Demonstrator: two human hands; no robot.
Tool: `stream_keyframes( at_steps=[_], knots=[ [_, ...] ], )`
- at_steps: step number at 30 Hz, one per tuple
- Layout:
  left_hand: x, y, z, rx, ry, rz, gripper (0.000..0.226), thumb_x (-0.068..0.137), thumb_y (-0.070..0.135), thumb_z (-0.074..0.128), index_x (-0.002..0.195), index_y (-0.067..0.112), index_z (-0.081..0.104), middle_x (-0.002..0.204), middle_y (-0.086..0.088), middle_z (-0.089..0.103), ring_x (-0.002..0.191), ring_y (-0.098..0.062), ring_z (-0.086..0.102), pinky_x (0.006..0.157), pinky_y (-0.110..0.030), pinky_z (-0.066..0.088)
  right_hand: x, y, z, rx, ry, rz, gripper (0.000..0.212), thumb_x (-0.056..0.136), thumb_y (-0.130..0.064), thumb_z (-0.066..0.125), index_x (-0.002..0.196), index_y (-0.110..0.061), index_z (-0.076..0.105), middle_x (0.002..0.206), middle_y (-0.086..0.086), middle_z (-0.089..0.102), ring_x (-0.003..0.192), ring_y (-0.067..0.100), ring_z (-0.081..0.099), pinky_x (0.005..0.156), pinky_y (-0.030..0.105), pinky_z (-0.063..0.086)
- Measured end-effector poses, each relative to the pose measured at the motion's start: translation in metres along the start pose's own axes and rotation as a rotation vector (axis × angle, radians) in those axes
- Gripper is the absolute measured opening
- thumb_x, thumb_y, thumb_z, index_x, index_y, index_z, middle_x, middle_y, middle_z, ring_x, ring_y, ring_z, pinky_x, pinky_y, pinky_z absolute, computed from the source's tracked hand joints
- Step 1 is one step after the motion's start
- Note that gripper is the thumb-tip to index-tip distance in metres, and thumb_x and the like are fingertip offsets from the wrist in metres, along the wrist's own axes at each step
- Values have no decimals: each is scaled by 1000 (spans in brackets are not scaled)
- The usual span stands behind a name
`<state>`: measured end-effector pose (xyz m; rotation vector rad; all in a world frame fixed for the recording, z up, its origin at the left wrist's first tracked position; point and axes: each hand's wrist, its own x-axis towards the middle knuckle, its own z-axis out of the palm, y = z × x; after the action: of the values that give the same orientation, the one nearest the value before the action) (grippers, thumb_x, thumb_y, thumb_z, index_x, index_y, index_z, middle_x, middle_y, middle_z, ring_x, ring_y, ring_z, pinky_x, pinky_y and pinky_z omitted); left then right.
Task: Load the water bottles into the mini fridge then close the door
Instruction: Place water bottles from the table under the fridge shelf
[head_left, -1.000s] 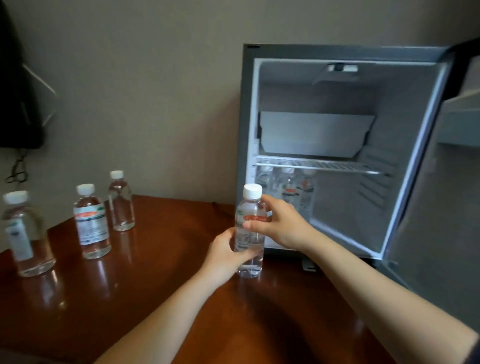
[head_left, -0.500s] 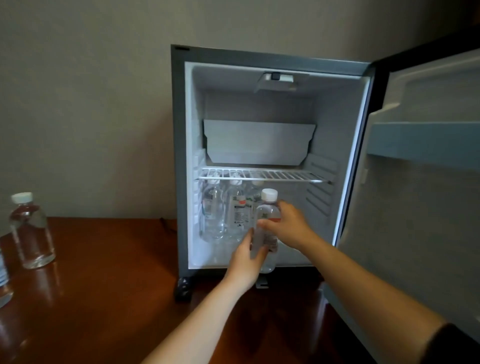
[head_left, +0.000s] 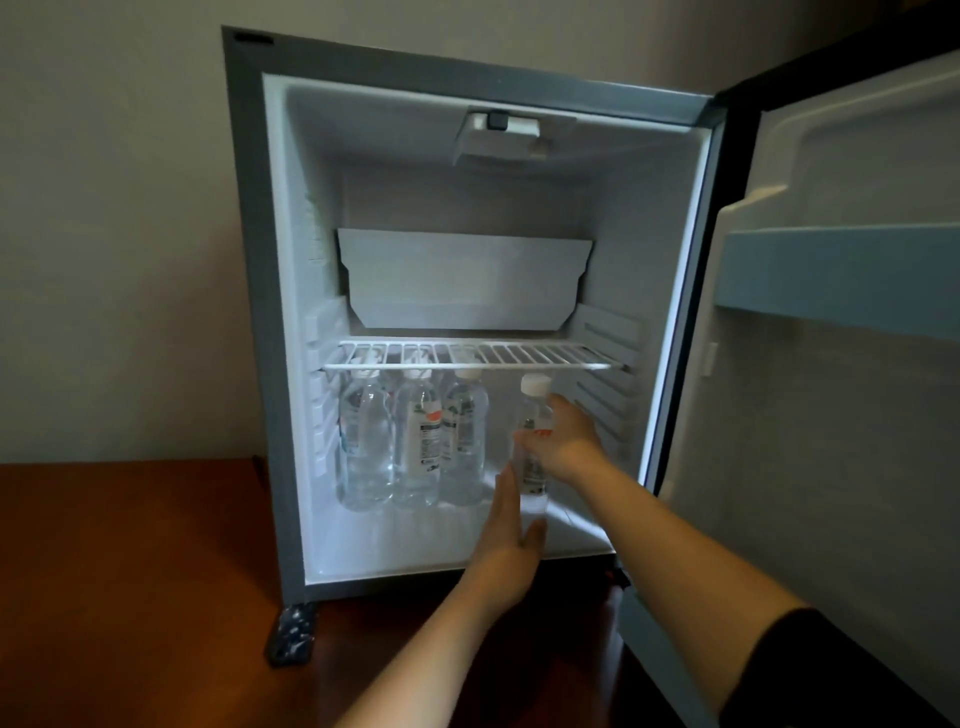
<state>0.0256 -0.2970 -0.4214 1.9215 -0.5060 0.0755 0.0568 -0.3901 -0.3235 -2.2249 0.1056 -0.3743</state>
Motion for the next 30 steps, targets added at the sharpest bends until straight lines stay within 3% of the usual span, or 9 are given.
stream_keyframes(
  at_steps=[5,10,15,24,30],
  knots=[
    [36,-8,1,85,-9,-22,72,100,20,39,148,13,-14,158,-1,-14,147,-14,-3,114,-21,3,26,-1,7,17,5,-24,45,89,-20,62,131,-12,48,133,9,55,118,28,55,89,30,44],
    [63,-19,6,190,45,-30,75,99,19,40,145,4,-17,157,-12,-18,146,-21,-13,116,-25,-1,51,-5,18,49,11,-49,37,86,-17,66,121,-11,58,121,9,64,112,26,60,82,23,43],
    [79,-26,14,233,60,-41,75,100,23,38,145,3,-19,155,-16,-21,146,-26,-14,117,-33,7,79,-5,25,49,5,36,61,84,-24,70,137,-8,44,137,10,51,122,27,53,89,26,45],
    [103,-34,12,315,31,-84,82,99,27,40,142,-2,-24,154,-19,-23,146,-28,-12,117,-31,5,103,-7,41,145,-34,138,75,81,-28,73,143,-9,36,146,11,41,131,29,45,102,36,46],
    [96,-31,11,289,21,-107,78,99,26,40,144,1,-18,156,-15,-19,147,-25,-3,115,-30,16,101,-6,38,141,-49,135,69,82,-27,71,140,-7,39,139,11,48,125,28,51,89,29,45]
  ],
)
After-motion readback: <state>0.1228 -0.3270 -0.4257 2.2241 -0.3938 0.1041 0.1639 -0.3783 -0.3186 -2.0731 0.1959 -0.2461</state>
